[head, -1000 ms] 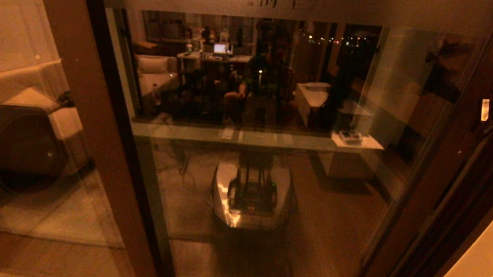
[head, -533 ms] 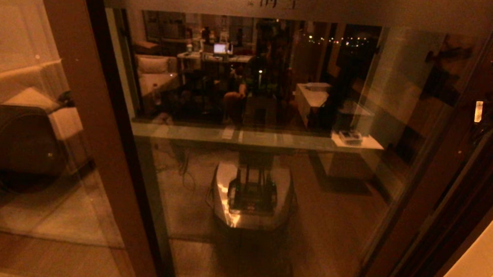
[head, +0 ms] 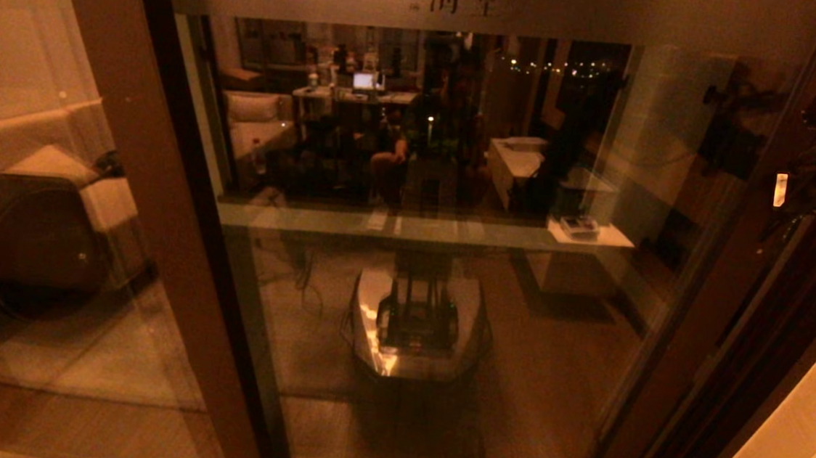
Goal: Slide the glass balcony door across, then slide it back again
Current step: Close the slid door
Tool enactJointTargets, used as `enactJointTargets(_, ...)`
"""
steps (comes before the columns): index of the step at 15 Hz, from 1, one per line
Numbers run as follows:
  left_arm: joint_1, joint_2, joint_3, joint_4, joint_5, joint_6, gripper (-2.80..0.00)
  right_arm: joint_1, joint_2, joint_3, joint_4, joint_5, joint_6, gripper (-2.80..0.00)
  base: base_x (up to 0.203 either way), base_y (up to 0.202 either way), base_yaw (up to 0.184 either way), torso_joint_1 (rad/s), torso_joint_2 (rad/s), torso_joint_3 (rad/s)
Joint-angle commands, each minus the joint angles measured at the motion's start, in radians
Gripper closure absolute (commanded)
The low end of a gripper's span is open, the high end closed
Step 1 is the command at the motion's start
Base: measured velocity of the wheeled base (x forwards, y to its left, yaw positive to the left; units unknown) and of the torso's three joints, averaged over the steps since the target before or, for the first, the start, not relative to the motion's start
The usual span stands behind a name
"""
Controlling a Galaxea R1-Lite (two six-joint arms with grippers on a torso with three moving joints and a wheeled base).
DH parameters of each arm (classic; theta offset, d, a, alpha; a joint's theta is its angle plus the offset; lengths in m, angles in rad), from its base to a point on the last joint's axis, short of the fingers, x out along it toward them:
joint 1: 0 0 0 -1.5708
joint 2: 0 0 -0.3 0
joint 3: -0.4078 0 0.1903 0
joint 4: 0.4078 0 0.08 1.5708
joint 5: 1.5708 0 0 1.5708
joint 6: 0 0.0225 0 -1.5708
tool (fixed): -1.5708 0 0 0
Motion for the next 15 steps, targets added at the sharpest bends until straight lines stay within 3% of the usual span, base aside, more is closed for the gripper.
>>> enactJointTargets(1, 0.000, 0.001, 0.034, -0.001, 0.000, 0.000, 0.00, -0.002, 0.013, -0.003, -0.004, -0.001, -0.001, 0.00, 0.000, 0.000, 0.000, 0.000, 0.00, 0.000)
enactJointTargets(15, 0.000, 0.001, 0.034, -0.001, 0.000, 0.000, 0.00, -0.040, 0.061, -0.041, -0.021, -0.004, -0.004, 0.00, 0.000, 0.000, 0.000, 0.000, 0.00, 0.000)
